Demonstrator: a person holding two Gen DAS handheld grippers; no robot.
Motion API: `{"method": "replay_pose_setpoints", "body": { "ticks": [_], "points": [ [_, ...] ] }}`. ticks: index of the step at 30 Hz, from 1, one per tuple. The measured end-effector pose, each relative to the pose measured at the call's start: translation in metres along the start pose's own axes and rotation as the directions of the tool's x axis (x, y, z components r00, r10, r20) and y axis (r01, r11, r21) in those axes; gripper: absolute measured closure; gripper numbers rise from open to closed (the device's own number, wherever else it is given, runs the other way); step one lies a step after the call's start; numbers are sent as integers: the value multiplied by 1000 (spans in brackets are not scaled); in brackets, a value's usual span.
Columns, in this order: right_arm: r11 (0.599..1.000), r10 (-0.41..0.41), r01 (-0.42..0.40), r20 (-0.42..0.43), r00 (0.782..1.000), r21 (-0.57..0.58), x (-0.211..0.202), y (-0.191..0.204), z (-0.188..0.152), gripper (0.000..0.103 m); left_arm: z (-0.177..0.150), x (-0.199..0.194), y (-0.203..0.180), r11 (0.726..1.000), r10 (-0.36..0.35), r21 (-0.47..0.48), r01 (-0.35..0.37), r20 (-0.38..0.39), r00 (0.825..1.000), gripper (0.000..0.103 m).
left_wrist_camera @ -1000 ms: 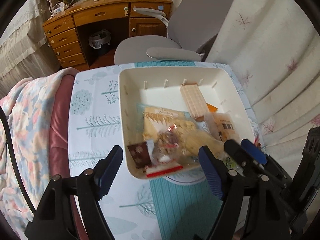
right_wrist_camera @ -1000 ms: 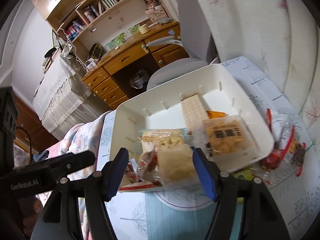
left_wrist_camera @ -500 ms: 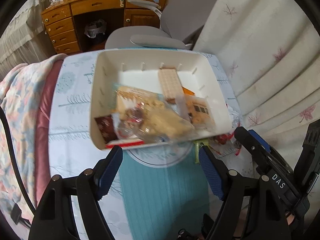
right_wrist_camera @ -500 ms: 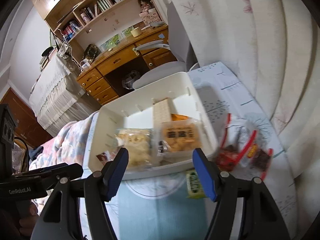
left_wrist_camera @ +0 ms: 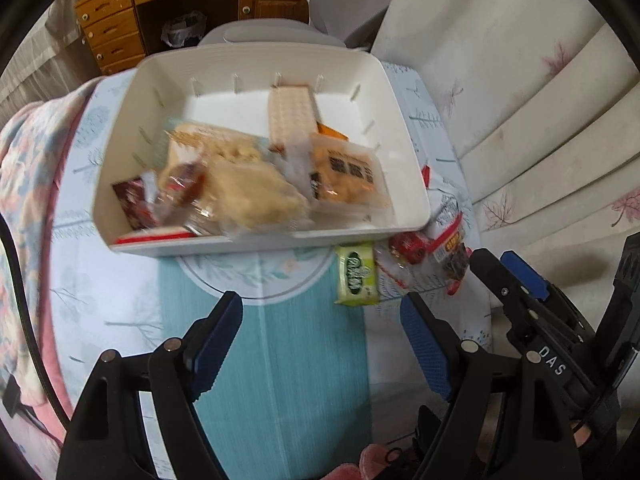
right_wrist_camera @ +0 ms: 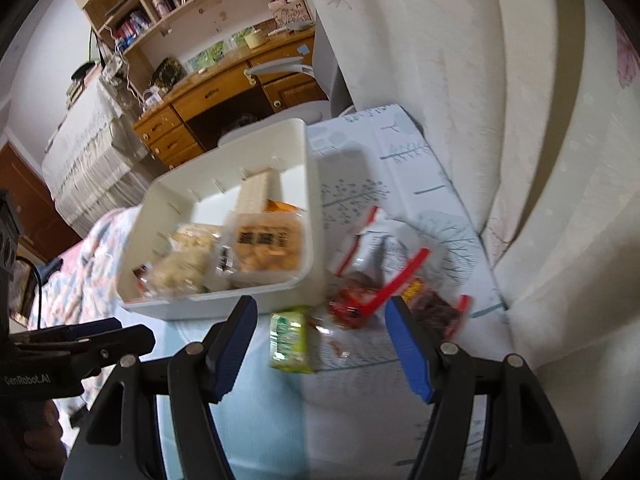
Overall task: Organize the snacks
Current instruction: 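Move both open tools back over the green packet and red-labelled bag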
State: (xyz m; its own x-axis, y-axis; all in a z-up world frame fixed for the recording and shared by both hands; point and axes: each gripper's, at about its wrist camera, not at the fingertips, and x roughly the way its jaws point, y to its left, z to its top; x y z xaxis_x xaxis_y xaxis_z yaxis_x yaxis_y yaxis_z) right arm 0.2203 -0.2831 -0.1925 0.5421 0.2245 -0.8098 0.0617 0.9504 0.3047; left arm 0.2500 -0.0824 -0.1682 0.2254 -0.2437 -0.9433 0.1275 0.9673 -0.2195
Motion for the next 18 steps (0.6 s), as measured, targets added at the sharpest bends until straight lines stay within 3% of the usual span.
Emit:
{"method": "replay_pose_setpoints", "body": {
  "ticks": [12, 18],
  "points": [
    [988, -62, 50, -80, 995, -146, 14, -45, -4, 36, -9, 71, -44, 999, 53, 5, -53, -86, 995, 23],
    [974, -80, 51, -123, 989, -222, 27, -58, -9, 36, -12, 99, -48, 997, 75, -6, -76, -101, 992, 23]
  ]
}}
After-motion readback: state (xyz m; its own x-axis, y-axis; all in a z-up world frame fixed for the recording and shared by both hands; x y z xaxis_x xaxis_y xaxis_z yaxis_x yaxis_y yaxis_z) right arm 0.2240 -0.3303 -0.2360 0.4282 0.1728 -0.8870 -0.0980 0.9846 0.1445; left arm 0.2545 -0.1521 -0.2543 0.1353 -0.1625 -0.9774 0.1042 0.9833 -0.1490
